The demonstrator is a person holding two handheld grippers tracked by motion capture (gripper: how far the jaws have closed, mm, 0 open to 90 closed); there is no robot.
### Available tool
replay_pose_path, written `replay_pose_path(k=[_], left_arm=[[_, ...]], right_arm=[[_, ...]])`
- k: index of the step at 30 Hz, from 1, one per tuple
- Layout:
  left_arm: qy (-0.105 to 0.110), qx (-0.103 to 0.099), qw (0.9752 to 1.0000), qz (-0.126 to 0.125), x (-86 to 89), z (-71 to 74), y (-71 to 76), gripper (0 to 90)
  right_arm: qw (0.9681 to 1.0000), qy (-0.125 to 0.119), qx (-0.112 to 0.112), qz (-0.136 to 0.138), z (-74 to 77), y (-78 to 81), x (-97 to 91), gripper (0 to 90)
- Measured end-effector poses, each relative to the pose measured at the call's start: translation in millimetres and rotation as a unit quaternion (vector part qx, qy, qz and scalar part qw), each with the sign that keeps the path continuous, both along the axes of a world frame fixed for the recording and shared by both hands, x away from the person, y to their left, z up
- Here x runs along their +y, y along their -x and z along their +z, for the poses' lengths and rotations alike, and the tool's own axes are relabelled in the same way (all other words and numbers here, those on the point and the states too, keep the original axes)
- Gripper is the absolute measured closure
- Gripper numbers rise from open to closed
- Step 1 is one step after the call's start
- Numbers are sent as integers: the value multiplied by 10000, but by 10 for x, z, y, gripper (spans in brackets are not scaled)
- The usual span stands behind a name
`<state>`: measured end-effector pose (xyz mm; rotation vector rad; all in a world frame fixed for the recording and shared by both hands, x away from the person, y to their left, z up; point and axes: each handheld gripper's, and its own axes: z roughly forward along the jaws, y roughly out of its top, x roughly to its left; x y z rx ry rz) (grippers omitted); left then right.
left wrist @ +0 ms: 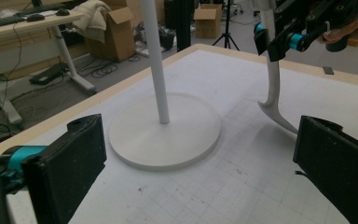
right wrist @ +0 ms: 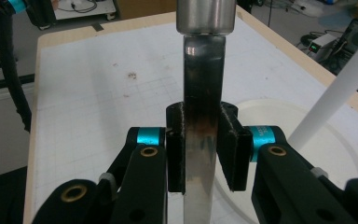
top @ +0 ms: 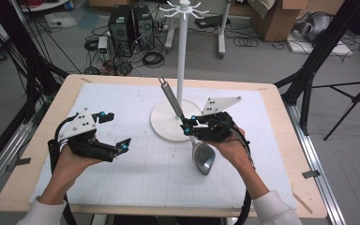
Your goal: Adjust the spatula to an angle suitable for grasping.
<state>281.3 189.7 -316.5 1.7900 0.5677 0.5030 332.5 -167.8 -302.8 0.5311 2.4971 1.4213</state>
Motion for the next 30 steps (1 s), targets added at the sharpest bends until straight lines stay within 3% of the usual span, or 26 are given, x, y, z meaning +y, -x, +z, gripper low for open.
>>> replay_pose_path(k=[4,8,14,21,30], left_arm=[[42,26,10000,-8,-62,42,-6,28],[80,-16,10000,16,-157,107,-33,28],[62,-60,9998,-170,-283,165,-76,29],[95,-29,9993,-356,-352,190,-121,29],[182,-25,9983,-561,-505,328,-198,29]], right_arm=[[10000,-90,-17,7,3,-2,30,748],[9998,-41,-175,-21,-1,1,105,748],[9999,-105,-97,-3,-15,-13,183,748],[9996,-195,-174,84,-6,14,237,748],[9992,-297,-240,72,6,56,273,748]])
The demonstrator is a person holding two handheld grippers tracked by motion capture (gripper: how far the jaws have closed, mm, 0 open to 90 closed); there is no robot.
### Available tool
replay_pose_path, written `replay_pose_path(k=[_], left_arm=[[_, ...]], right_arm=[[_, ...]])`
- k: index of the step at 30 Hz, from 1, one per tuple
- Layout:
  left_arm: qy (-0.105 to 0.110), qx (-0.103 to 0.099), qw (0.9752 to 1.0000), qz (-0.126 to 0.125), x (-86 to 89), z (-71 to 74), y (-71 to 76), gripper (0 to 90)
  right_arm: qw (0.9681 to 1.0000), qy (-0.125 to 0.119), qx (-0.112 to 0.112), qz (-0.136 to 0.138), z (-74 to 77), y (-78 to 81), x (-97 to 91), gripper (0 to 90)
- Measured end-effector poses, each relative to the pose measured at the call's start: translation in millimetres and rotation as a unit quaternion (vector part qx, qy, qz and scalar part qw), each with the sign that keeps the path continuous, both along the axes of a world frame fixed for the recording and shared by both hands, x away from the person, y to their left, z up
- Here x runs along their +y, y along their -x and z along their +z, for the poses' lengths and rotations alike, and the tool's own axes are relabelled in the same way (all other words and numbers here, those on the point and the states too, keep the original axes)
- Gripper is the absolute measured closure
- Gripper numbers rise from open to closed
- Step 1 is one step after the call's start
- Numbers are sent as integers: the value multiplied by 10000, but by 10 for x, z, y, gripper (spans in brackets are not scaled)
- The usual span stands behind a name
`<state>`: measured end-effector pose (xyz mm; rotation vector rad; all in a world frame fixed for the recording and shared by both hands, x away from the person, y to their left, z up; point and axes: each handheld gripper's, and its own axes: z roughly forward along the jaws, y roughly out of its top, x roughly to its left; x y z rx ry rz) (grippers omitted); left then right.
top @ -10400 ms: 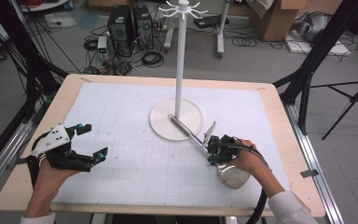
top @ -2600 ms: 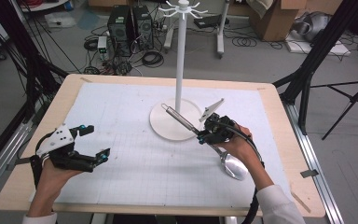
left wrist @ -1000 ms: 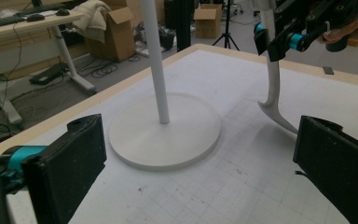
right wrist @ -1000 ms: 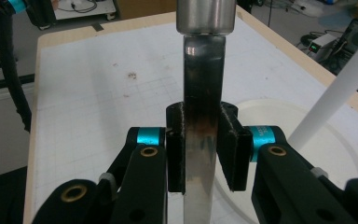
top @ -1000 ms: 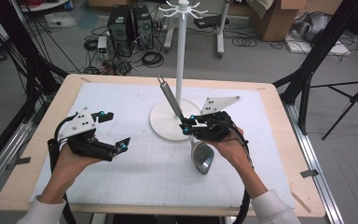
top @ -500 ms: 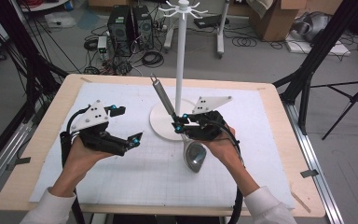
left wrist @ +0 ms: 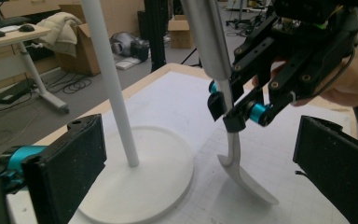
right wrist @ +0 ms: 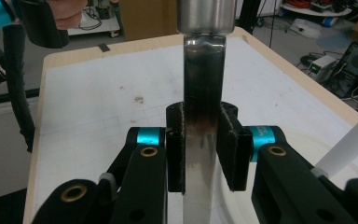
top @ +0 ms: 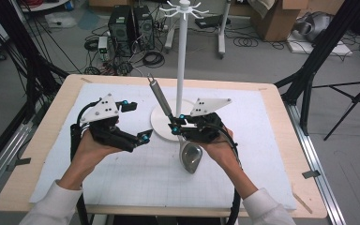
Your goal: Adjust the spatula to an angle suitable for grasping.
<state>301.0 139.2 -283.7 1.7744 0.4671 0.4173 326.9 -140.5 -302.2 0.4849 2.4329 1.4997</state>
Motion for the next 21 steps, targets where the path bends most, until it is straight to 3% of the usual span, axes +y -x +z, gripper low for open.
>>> replay_pose_path(k=[9,17,21], left_arm=[[20,-35,10000,-32,-138,129,-45,66],[160,-81,9998,18,-243,266,-94,89],[101,-29,9999,15,-274,286,-96,99]], right_arm=[[10000,-9,-40,42,9,33,19,747],[9999,20,-127,62,14,39,10,748],[9999,-13,-115,66,16,41,9,748]])
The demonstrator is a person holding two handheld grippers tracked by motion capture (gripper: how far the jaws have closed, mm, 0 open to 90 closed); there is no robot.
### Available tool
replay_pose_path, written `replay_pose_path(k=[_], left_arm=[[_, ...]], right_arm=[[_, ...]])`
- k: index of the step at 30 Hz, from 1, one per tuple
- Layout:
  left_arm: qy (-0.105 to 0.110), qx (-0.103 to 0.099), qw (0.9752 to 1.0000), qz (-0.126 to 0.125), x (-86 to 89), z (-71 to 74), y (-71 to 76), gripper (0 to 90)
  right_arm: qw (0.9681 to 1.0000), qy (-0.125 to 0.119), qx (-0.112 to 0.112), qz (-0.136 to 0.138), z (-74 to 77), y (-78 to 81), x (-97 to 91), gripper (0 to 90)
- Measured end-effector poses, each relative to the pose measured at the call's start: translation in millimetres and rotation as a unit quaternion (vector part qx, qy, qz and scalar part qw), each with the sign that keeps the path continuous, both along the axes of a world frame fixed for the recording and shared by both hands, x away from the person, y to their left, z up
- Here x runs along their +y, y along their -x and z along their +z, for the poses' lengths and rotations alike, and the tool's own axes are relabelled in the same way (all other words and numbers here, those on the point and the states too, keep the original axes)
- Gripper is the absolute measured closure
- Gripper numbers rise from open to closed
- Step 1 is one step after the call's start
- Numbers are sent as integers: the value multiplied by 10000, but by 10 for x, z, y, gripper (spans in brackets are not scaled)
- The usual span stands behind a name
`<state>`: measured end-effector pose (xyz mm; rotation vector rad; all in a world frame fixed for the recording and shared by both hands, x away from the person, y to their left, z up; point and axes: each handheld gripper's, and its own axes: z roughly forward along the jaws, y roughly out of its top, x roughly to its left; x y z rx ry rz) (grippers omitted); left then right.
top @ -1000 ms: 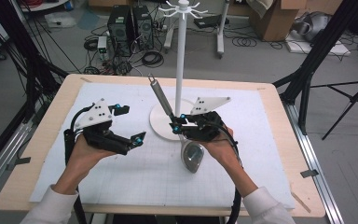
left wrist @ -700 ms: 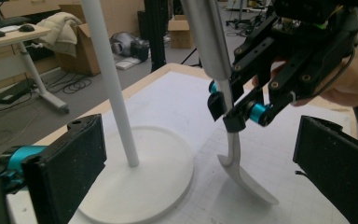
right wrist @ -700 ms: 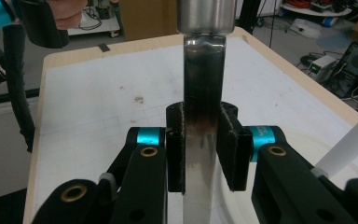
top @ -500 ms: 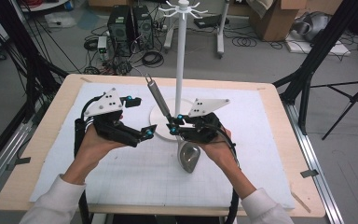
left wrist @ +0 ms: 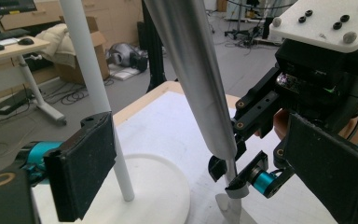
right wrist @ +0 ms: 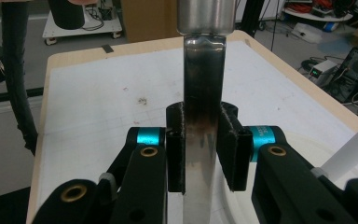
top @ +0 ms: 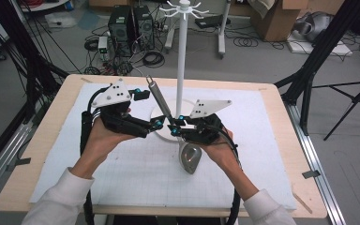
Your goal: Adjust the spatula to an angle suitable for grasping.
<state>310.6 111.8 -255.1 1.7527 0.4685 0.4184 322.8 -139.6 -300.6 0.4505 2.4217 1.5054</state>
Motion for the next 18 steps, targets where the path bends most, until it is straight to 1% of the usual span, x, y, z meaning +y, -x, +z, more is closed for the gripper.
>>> replay_pose_path(k=[6,8,12,13,15,16,18], left_arm=[[-21,28,10000,-34,-43,36,-12,121],[5,23,10000,-46,-59,52,-9,150],[2,-2,10000,-73,-60,59,-9,179],[11,-13,10000,-71,-60,59,-8,202],[20,-21,10000,-65,-61,60,-5,213],[27,-14,9999,-102,-67,59,0,217],[0,-25,9999,-99,-69,59,2,218]], right_arm=[[10000,37,-2,20,-11,23,16,747],[10000,28,-21,20,-14,23,14,748],[10000,30,-28,12,-11,30,13,748],[10000,35,-11,21,-7,40,10,747],[10000,35,-44,20,-1,49,7,748],[10000,22,-57,11,4,56,6,748],[10000,5,-80,21,5,59,9,748]])
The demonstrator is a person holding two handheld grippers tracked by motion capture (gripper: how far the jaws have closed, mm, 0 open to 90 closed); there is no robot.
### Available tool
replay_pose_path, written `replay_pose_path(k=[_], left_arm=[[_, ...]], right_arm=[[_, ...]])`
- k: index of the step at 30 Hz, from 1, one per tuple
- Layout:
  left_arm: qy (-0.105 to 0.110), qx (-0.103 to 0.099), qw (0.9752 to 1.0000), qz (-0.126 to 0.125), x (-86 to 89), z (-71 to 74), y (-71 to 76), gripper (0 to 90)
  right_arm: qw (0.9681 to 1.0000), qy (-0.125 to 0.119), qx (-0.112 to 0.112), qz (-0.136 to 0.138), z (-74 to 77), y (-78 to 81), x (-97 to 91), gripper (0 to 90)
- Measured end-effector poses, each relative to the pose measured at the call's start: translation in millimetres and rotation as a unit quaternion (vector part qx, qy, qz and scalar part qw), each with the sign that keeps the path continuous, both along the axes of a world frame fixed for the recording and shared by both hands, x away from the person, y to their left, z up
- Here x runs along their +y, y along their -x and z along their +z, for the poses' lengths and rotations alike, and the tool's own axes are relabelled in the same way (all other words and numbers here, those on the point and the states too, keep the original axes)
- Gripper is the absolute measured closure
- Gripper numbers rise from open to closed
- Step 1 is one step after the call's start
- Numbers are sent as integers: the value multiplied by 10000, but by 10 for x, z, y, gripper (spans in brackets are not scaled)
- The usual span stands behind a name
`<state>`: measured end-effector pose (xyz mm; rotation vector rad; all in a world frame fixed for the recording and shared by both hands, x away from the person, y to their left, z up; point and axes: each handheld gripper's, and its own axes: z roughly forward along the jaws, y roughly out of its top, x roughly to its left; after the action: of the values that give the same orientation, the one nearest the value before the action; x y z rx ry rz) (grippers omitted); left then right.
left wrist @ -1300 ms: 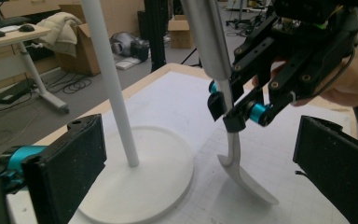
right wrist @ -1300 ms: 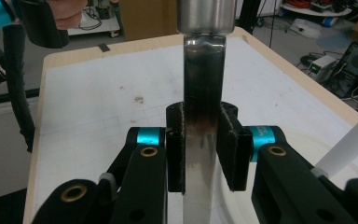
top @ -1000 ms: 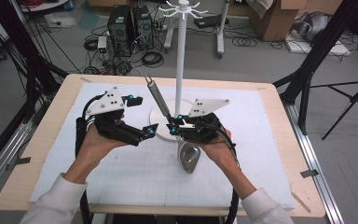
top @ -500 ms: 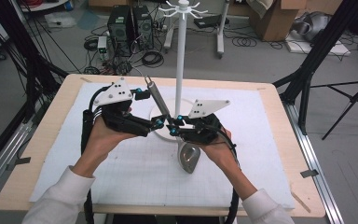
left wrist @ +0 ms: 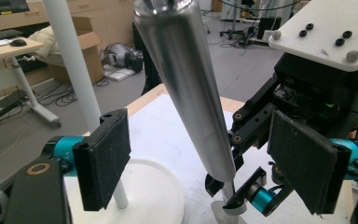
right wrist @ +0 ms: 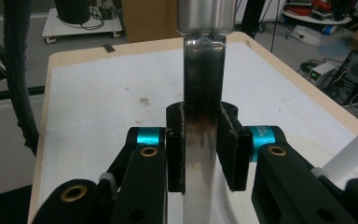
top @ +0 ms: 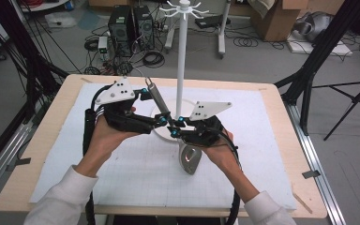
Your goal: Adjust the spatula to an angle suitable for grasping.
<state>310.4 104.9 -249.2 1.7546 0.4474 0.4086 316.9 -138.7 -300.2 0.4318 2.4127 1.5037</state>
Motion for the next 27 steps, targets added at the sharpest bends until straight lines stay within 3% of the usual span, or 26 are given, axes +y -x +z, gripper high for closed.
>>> replay_pose_path(k=[8,27], left_arm=[[80,-14,10000,-43,-7,-4,10,277],[120,32,9999,-64,-26,11,14,610]], right_arm=[[10000,29,-19,32,6,35,25,747],[10000,50,-71,-6,13,60,32,747]])
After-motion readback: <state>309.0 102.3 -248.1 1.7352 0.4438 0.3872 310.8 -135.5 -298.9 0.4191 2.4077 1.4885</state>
